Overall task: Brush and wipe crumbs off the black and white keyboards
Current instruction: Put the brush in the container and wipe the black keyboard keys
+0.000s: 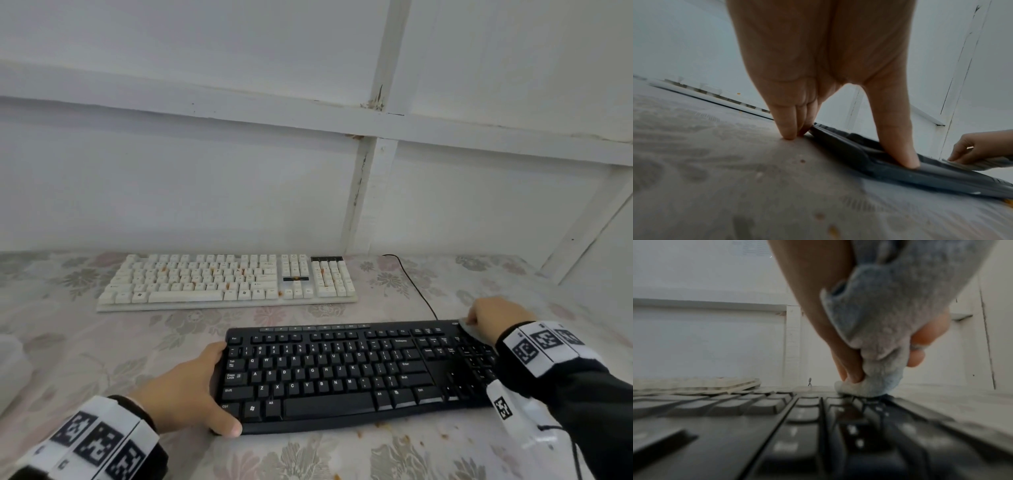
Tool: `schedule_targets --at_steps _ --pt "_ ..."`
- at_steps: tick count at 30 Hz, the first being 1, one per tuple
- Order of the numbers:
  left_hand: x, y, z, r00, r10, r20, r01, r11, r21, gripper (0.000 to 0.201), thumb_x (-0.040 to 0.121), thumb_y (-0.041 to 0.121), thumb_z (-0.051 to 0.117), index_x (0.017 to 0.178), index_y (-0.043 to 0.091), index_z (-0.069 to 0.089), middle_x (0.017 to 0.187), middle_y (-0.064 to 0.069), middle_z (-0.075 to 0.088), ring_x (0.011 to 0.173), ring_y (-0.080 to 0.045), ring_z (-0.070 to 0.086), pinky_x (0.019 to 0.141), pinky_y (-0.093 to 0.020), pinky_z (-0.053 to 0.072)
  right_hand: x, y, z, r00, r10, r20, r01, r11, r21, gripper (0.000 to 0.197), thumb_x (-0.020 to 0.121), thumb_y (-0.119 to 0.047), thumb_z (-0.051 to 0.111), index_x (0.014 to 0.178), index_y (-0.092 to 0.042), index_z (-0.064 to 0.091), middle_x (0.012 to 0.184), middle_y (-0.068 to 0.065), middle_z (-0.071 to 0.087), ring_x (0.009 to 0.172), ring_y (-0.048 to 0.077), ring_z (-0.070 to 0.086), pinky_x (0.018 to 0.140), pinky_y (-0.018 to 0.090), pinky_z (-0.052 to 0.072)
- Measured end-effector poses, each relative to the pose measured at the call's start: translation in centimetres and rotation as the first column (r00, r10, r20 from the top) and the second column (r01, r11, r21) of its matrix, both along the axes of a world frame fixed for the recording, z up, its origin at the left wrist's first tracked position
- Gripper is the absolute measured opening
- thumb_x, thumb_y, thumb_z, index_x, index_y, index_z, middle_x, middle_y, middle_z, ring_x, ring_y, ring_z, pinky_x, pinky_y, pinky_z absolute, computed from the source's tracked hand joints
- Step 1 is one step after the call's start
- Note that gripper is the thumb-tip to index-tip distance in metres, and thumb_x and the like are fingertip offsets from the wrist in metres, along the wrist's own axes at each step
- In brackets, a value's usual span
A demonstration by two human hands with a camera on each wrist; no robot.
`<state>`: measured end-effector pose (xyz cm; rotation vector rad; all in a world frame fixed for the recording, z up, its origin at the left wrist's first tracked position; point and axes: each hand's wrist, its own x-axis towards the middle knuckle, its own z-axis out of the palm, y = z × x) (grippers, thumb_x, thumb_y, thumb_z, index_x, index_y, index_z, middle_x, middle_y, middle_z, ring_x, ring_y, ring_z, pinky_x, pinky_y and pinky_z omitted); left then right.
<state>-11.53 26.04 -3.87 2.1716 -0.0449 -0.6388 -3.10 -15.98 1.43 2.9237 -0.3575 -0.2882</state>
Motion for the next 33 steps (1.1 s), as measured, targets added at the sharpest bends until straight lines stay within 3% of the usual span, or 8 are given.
schedule_targets --at_steps 3,6,10,13,18,22,29,33 --pt "0.0 -0.3 0.1 1.0 0.009 0.007 -0.009 1.0 0.023 0.111 0.053 0.019 0.086 0.14 0.027 0.018 0.118 0.023 0.047 0.112 -0.006 0.048 0.087 -0.016 0.037 -0.2 4.4 0.7 0.99 0.136 0.036 -0.139 0.982 0.124 0.033 0.094 -0.045 0.05 0.083 -0.022 0.071 0.077 -0.005 0.065 0.074 0.015 0.063 0.072 0.022 0.048" --pt "0.0 -0.3 0.1 1.0 0.014 0.021 -0.015 0.999 0.043 0.105 0.058 0.016 0.085 0.139 0.026 0.019 0.119 0.021 0.048 0.111 -0.006 0.048 0.078 -0.01 0.037 -1.6 11.7 0.8 0.934 0.356 0.029 -0.342 0.87 0.355 0.032 0.094 -0.049 0.048 0.084 -0.029 0.071 0.075 -0.007 0.069 0.062 0.011 0.063 0.074 0.024 0.052" --pt "0.0 0.1 -0.1 1.0 0.023 0.018 -0.024 0.999 0.047 0.111 0.05 0.024 0.087 0.139 0.028 0.021 0.121 0.016 0.052 0.11 -0.007 0.052 0.093 -0.023 0.042 -3.1 21.7 -0.4 0.801 0.598 0.044 -0.546 0.698 0.464 0.033 0.094 -0.047 0.047 0.096 -0.025 0.072 0.081 -0.002 0.071 0.063 0.014 0.065 0.074 0.03 0.058" --pt "0.1 0.3 -0.2 0.999 0.01 0.033 -0.012 0.997 0.07 0.118 0.036 0.037 0.085 0.137 0.028 0.024 0.119 0.013 0.056 0.11 -0.008 0.053 0.098 -0.03 0.043 -4.0 27.1 -0.7 0.722 0.688 0.067 -0.649 0.641 0.41 0.036 0.094 -0.041 0.046 0.091 -0.018 0.073 0.081 -0.001 0.069 0.066 0.018 0.061 0.072 0.03 0.053" --pt "0.3 0.1 0.2 1.0 -0.013 0.027 0.011 0.995 0.096 0.12 0.038 0.038 0.084 0.14 0.027 0.022 0.124 0.011 0.054 0.115 -0.01 0.051 0.101 -0.03 0.04 -5.3 29.4 -0.5 0.718 0.695 0.043 -0.675 0.678 0.291 0.015 0.095 -0.017 0.048 0.084 -0.008 0.053 0.094 0.011 0.058 0.089 0.032 0.059 0.075 0.038 0.046" --pt "0.2 0.1 0.0 1.0 0.017 0.022 -0.018 0.997 0.081 0.113 0.053 0.023 0.087 0.142 0.026 0.017 0.123 0.013 0.052 0.116 -0.01 0.049 0.1 -0.025 0.037 -5.0 27.0 -0.5 0.727 0.687 0.001 -0.67 0.709 0.22 0.03 0.093 -0.009 0.047 0.065 -0.012 0.034 0.068 0.0 0.035 0.065 0.023 0.045 0.07 0.037 0.046" --pt "0.1 0.1 -0.2 1.0 0.015 0.015 -0.016 0.999 0.05 0.113 0.051 0.023 0.087 0.141 0.028 0.018 0.126 0.015 0.05 0.117 -0.01 0.048 0.102 -0.027 0.037 -3.7 21.7 -0.7 0.84 0.537 -0.074 -0.515 0.834 0.197 0.035 0.095 -0.024 0.04 0.063 -0.011 0.039 0.076 0.001 0.044 0.053 0.018 0.039 0.06 0.028 0.038" --pt "0.2 0.1 -0.2 1.0 0.012 0.01 -0.012 0.999 0.053 0.114 0.053 0.023 0.087 0.142 0.026 0.016 0.128 0.015 0.048 0.118 -0.01 0.047 0.103 -0.027 0.036 -3.5 19.8 -0.4 0.864 0.5 -0.048 -0.492 0.862 0.121 0.039 0.096 -0.023 0.042 0.058 -0.015 0.036 0.062 -0.002 0.038 0.05 0.015 0.035 0.061 0.027 0.04"
